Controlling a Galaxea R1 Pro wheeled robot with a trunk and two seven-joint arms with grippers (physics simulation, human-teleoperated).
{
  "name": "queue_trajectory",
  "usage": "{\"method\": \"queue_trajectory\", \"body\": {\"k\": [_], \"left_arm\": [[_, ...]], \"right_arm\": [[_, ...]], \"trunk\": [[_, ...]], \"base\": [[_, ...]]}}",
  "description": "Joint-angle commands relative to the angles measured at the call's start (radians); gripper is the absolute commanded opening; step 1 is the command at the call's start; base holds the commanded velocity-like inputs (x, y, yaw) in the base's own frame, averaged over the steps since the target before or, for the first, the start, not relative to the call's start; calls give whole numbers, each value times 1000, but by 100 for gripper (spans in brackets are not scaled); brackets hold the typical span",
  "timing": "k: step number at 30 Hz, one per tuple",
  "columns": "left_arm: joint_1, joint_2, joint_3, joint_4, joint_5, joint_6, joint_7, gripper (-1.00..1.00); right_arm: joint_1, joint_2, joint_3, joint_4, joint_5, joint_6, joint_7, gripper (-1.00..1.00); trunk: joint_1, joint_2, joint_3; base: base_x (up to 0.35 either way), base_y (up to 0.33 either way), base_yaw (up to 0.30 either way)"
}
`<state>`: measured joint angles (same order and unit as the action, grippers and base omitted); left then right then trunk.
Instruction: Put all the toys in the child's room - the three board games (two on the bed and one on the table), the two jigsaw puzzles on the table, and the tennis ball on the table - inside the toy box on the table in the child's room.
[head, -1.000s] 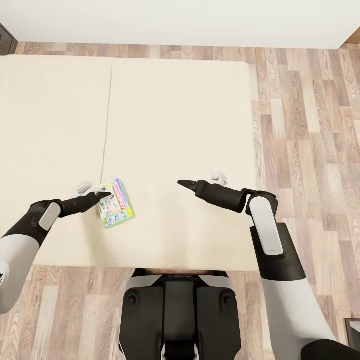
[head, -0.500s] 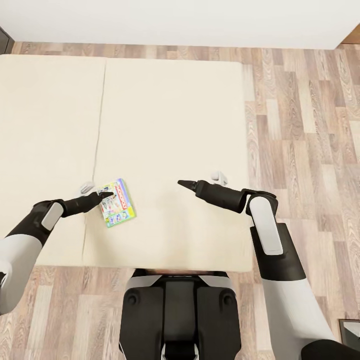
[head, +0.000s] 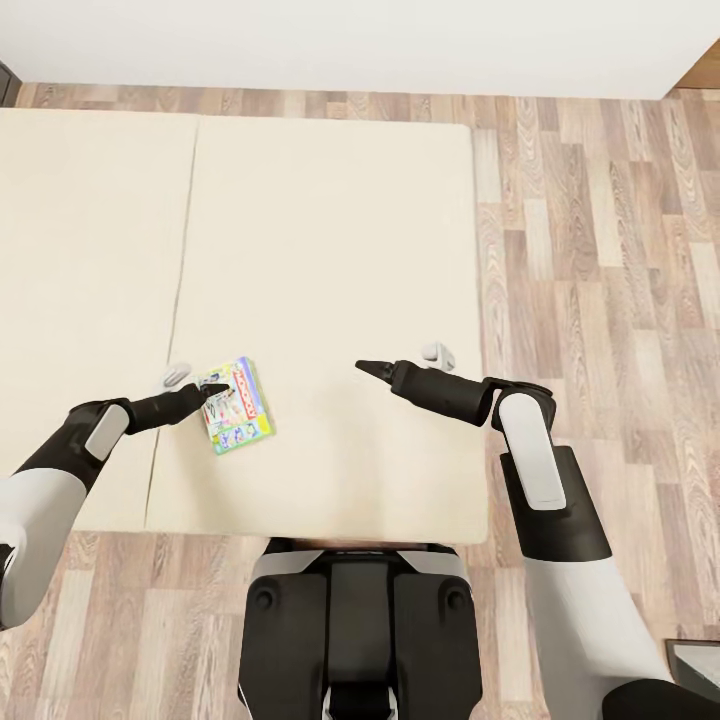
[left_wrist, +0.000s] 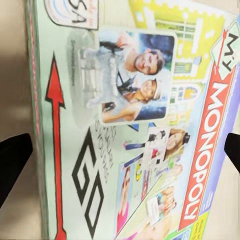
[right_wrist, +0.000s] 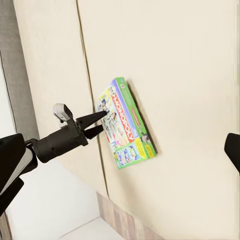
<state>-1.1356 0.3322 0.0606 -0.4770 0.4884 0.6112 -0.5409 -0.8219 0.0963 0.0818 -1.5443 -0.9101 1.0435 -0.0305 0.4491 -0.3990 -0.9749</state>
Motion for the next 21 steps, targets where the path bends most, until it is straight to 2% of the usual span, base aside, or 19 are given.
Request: {"method": "queue_trajectory", "body": {"k": [1,21], "left_arm": [[1,-1,-1,2,-1,13,1,100],[2,-3,-2,-41,-1,20,6,100]], "right_arm": [[0,0,-1,0,-3,4,-3,100],[0,0,-1,0,-3,4,-3,100]], "trunk": [[1,-1,-1],[1,-1,-1]], "base": [[0,-167,0],[4,-144,0]]}}
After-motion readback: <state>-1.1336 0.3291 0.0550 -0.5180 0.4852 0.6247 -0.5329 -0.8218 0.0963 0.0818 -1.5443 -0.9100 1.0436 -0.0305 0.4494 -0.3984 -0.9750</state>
